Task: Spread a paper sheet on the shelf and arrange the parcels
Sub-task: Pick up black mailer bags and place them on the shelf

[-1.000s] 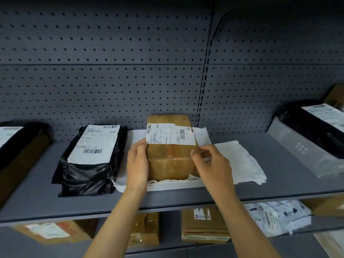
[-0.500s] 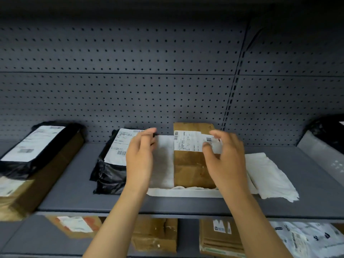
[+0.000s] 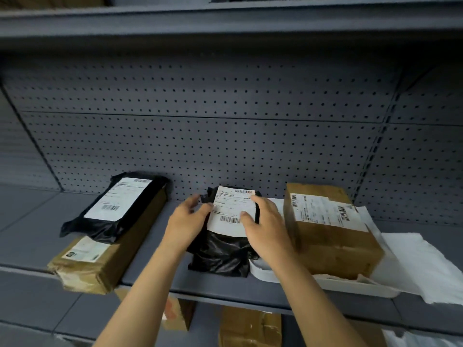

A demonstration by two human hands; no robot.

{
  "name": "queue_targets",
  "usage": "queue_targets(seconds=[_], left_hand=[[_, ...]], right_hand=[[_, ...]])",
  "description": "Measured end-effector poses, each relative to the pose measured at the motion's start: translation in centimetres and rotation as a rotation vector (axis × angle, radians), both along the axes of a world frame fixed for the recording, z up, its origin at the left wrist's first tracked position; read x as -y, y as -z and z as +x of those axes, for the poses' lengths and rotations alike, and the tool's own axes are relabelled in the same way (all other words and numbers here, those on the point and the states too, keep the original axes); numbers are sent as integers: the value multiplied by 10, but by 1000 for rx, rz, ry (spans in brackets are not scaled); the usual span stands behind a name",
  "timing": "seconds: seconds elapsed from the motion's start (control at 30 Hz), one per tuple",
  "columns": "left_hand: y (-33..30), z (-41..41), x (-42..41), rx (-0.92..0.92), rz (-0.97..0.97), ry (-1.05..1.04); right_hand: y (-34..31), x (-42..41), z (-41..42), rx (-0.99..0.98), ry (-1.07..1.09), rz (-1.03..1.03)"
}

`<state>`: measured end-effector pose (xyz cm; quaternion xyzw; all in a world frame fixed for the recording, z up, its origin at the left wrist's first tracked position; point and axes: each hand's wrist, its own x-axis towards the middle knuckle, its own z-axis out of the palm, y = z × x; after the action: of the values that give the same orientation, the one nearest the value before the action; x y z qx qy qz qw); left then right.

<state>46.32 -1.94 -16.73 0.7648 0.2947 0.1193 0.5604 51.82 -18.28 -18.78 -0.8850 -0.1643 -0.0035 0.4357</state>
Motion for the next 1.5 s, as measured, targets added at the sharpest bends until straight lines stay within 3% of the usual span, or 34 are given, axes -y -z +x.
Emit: queue_targets(seconds=[0.1, 0.3, 0.6, 0.9, 1.2, 1.5], left_hand=[[9, 1, -8, -32, -215, 18], [17, 4, -15, -49, -205, 155], [27, 11, -15, 24, -133, 152], [-12, -15, -38, 157, -344, 95], [-59, -69, -149, 207, -322, 12], [-59, -149, -331, 213, -263, 45]], right_hand=[[9, -4, 5, -125, 68, 100], [16, -6, 4, -276, 111, 202], [19, -10, 1, -201, 72, 199], [-20, -45, -6, -151, 59, 317], [-51, -153, -53, -145, -114, 379], [-52, -334, -129, -115, -168, 372]])
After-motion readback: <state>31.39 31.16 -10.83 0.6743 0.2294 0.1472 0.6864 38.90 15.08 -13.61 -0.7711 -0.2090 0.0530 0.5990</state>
